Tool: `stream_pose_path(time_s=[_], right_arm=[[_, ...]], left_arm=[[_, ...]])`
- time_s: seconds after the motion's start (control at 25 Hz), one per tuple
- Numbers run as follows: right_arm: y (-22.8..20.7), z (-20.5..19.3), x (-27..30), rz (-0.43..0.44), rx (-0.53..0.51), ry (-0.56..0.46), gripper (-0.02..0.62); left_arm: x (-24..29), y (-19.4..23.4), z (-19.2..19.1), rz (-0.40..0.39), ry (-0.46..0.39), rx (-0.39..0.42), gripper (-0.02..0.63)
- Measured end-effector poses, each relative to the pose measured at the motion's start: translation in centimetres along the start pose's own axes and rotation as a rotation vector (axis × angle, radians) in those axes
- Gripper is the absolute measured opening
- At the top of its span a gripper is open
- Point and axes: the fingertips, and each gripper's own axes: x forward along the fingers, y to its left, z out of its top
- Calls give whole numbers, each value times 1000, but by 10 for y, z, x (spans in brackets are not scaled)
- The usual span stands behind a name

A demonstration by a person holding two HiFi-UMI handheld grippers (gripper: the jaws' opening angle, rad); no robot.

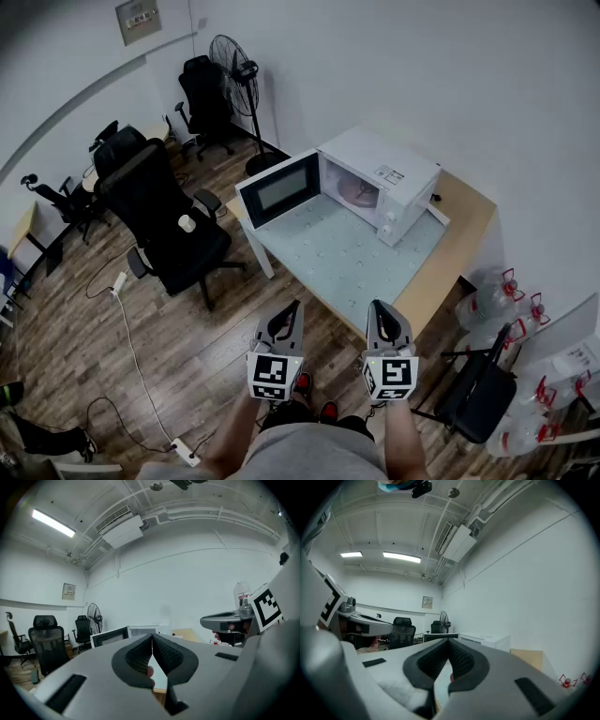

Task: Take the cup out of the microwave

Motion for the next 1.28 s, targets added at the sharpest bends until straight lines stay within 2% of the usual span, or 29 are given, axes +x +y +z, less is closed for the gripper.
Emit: stream_pose_path(time_s=[0.72, 1.04, 1.28], right_arm=[[-24, -1, 26, 13, -15, -8, 18], [-48, 5, 67, -18, -21, -9, 18], [-59, 2, 114, -89, -32, 0, 18]], left_arm=[[36, -2, -5, 6, 6, -10, 23], [82, 18, 3, -9, -5, -17, 25], [138, 46, 5, -75, -2, -4, 23]])
